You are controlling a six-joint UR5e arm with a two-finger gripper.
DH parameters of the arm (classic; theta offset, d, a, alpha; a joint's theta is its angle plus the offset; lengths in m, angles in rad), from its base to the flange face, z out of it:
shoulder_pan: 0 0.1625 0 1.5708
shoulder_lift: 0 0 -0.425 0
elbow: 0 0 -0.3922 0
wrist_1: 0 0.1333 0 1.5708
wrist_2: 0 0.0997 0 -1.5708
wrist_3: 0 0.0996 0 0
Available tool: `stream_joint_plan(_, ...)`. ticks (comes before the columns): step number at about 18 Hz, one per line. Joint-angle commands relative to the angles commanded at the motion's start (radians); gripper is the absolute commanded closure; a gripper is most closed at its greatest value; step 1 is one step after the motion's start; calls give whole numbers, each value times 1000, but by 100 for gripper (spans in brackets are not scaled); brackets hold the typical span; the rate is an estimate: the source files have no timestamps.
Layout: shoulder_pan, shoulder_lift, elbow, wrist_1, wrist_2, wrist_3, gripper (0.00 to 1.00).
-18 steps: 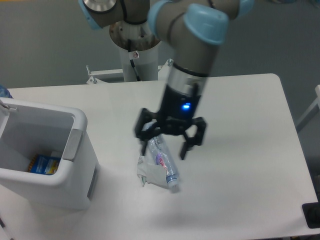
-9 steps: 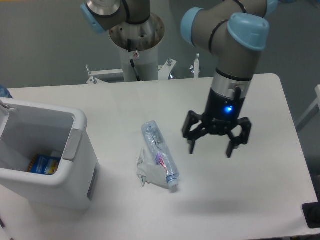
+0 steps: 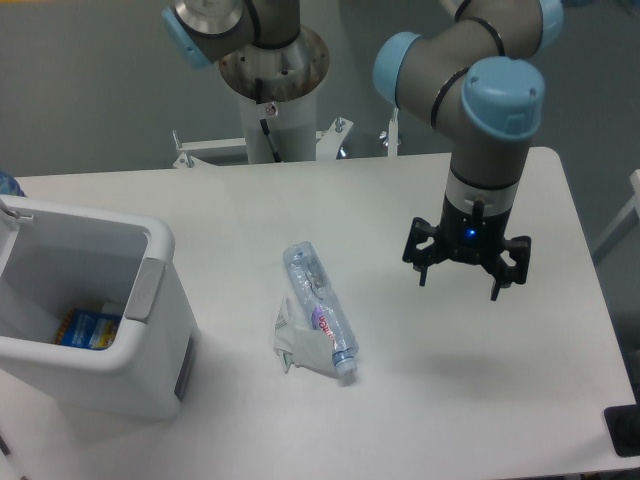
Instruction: Open the trash can
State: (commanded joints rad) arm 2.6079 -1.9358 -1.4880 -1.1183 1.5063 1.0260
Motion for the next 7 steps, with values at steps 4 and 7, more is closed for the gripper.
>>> stream_joint_plan(4, -11, 1, -11, -5, 43, 114, 0)
stream_joint_plan(7, -12, 3, -14, -6, 63, 126, 0)
